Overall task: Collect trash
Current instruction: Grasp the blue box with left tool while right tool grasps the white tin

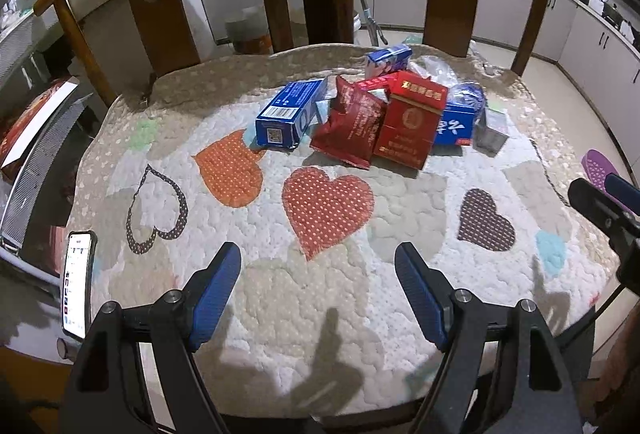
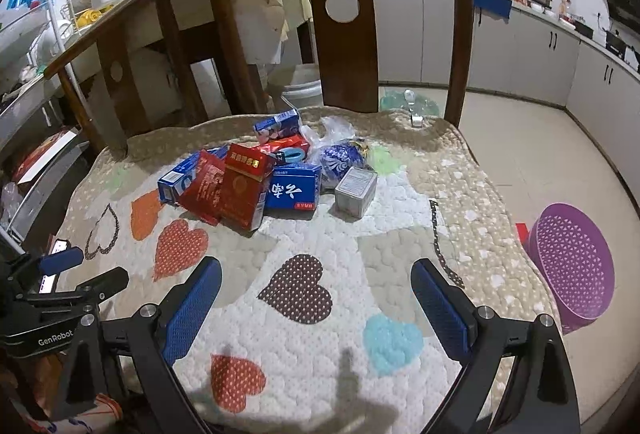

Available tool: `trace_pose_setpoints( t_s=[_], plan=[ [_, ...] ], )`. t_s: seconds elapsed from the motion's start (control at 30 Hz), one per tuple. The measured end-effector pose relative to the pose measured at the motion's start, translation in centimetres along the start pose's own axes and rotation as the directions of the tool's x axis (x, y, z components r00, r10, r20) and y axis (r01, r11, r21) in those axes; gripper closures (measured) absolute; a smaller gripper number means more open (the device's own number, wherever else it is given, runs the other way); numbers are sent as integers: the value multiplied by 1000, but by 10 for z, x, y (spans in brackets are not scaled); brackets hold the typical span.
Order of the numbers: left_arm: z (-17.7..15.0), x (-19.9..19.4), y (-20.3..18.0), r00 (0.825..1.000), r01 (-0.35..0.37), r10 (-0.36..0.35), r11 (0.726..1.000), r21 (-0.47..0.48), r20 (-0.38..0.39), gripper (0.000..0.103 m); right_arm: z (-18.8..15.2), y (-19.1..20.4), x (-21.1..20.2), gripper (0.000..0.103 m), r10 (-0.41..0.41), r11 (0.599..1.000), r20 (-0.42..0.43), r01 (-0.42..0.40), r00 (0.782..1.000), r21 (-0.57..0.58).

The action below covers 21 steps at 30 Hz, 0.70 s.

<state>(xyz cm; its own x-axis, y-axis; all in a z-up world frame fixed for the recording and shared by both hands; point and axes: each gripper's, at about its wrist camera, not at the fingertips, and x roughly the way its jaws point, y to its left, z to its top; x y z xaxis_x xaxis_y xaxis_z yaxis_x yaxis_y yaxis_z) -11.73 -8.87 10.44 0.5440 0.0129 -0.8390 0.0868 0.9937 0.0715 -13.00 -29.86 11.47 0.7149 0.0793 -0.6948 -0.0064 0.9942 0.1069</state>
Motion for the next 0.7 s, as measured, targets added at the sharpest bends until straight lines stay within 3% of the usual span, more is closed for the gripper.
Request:
trace_pose_setpoints(
  t_s=[0.43, 0.7],
  plan=[
    [54, 59, 55, 999, 49, -47, 995, -90, 19, 25, 24, -15, 59, 5, 30, 999, -49, -29, 998, 24],
    [95, 127, 69, 995, 89, -91, 994, -67, -38, 25, 37, -43, 106, 18, 16, 995, -103, -5, 995, 104]
  ],
)
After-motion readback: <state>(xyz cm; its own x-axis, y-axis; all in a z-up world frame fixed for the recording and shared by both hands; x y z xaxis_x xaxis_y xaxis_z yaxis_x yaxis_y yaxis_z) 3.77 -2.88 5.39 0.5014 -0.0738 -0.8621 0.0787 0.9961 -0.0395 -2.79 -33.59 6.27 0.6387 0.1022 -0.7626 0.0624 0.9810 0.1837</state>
